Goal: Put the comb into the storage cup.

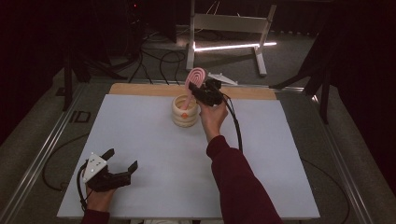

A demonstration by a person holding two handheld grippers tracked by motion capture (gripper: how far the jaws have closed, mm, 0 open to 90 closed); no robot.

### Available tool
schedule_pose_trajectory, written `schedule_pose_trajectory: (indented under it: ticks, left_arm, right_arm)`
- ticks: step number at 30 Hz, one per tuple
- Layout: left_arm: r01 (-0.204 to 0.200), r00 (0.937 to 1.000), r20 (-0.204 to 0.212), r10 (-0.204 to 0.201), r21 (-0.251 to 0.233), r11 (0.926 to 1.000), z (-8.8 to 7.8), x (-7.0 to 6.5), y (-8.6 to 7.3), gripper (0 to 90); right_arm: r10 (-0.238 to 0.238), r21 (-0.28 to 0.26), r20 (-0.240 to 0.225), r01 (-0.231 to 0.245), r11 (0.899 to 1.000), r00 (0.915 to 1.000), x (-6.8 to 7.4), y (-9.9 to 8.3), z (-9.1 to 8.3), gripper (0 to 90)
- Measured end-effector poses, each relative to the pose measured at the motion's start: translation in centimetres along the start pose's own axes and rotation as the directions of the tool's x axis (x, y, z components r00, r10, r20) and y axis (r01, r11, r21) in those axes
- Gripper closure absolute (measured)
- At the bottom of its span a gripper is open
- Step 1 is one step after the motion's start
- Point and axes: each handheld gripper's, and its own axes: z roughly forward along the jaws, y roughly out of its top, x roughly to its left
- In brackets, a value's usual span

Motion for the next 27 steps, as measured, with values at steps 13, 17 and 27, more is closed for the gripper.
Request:
schedule_pose_trajectory:
  ticks: [13,17,27]
  left_arm:
    - [0.002,1.0,-0.002,-0.002,-0.003,1.0,-0.05,0.04,0.01,0.7]
    - [0.002,1.0,-0.002,-0.002,-0.003,1.0,-0.05,0.04,0.0,0.7]
    - [0.003,1.0,-0.001,-0.003,-0.004,1.0,-0.04,0.03,0.0,0.7]
  right_arm:
    - [-0.004,0.016,-0.008,0.004,1.0,1.0,0.28,-0.35,0.33,63.7]
    - [-0.008,0.019,-0.004,0.008,1.0,1.0,0.34,-0.49,0.46,63.7]
    - [-0.01,0.019,0.002,0.01,1.0,0.9999,0.3,-0.65,0.58,63.7]
